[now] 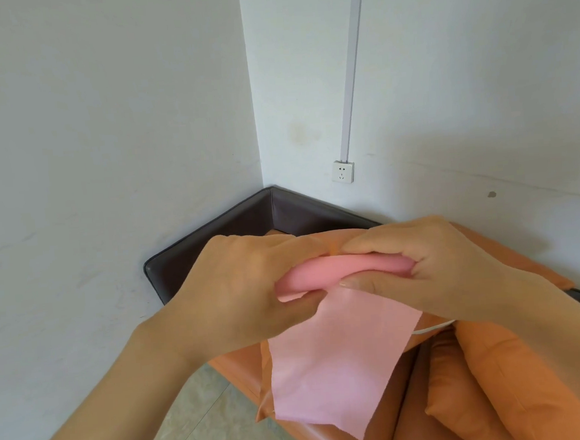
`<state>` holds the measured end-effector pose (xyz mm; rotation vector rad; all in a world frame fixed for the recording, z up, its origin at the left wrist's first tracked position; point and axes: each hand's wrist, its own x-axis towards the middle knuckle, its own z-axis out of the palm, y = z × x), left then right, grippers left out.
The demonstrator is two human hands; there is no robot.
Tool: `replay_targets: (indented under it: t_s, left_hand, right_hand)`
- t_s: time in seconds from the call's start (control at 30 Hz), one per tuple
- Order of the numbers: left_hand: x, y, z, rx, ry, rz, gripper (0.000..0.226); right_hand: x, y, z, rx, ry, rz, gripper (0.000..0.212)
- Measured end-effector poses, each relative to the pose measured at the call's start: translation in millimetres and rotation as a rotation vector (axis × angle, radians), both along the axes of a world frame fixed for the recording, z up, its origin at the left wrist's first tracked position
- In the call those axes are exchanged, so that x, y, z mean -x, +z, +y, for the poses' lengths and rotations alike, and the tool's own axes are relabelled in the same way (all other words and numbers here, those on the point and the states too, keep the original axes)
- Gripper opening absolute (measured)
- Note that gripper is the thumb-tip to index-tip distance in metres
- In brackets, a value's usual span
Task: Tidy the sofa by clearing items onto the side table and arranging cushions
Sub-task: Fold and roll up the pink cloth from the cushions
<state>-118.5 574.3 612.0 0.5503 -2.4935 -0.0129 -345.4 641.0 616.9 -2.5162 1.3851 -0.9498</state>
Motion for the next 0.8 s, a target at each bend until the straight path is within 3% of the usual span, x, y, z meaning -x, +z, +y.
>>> replay_targets:
  t_s: [0.1,0.2,0.27,0.33,0.43,0.57,0.73,0.8]
  left_hand:
    - [0,-1,-1,0.009,-0.014,0.027,0.026]
    - [-2,1,-4,-0.252,-0.074,0.093,0.023]
    - [-3,1,-5,-0.312,-0.075,0.085,0.021]
    - [-3,0,-4,-0.205,-0.034,0.057,0.025]
    - [-2,-1,-3,0.006,0.006,0.032,0.033]
    - [-1,-2,-4,0.192,-0.040,0.043,0.023]
    - [-3,-5,-8,-0.021,-0.074,0.135,0.024]
    - [-4,-3,-7,-0.024,-0.066,0.123,0.024]
  right_hand:
    - [0,0,-1,-0.047,0.006,-0.031,0.028]
    - [-2,-4,-3,0.216,-0.061,0.110,0.041]
    - [-2,-9,-6,0.334,-0.063,0.210,0.037]
    - [0,-10,-9,0.298,-0.056,0.210,0.033]
    - [-1,-8,-8,0.041,-0.010,0.021,0.028]
    - [0,-3,-6,-0.164,0.032,-0.154,0.028]
    - [-1,-14,-10,0.197,-0.021,0.029,0.041]
    - [-1,-18,-11,0.234,0.000,0.013,0.037]
